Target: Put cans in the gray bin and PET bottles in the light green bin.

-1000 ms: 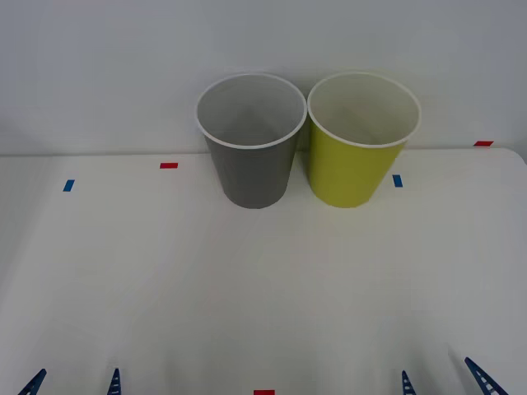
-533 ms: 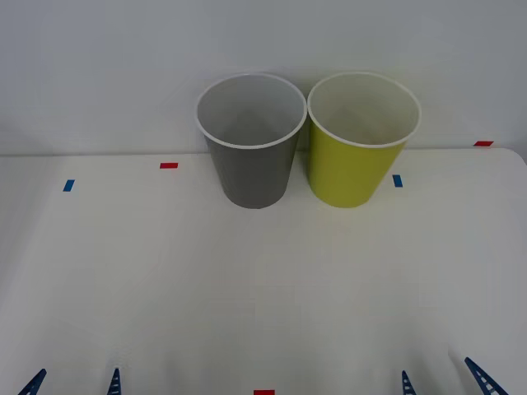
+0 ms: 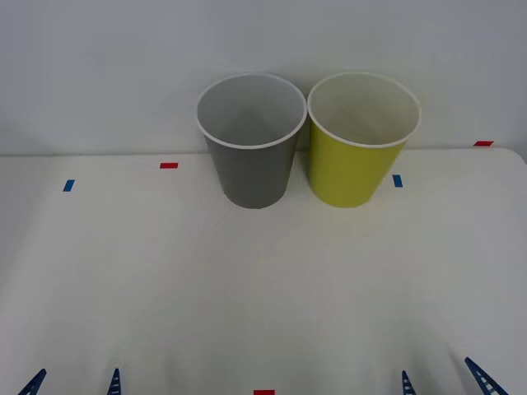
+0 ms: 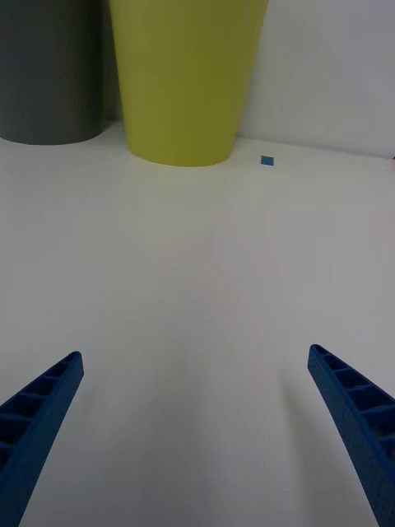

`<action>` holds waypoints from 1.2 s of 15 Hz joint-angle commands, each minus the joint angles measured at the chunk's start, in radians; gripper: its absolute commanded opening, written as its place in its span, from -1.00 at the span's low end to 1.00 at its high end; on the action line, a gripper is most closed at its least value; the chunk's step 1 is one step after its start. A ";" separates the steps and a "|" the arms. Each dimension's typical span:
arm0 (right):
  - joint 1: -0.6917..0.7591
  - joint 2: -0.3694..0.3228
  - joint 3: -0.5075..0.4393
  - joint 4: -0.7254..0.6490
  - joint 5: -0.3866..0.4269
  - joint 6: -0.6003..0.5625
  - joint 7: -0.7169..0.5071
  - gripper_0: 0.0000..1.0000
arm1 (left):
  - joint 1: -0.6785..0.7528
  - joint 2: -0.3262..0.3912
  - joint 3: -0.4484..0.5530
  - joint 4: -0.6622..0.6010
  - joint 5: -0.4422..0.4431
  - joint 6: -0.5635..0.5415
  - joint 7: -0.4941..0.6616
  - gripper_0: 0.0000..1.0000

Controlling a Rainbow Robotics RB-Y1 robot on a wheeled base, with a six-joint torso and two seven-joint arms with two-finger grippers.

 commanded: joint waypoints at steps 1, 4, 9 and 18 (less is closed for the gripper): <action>0.000 0.000 0.000 0.000 0.000 0.000 0.000 0.89 | 0.000 0.000 0.000 0.000 0.000 0.000 0.000 1.00; 0.000 0.000 0.000 0.000 0.000 0.000 0.000 0.89 | 0.000 0.000 0.000 0.000 0.000 0.000 0.000 1.00; 0.000 0.000 0.000 0.000 0.000 0.000 0.000 0.89 | 0.000 0.000 0.000 0.000 0.000 0.000 0.000 1.00; 0.000 0.000 0.000 0.000 0.000 0.000 0.000 0.90 | 0.000 0.000 0.000 0.000 0.000 0.000 0.000 1.00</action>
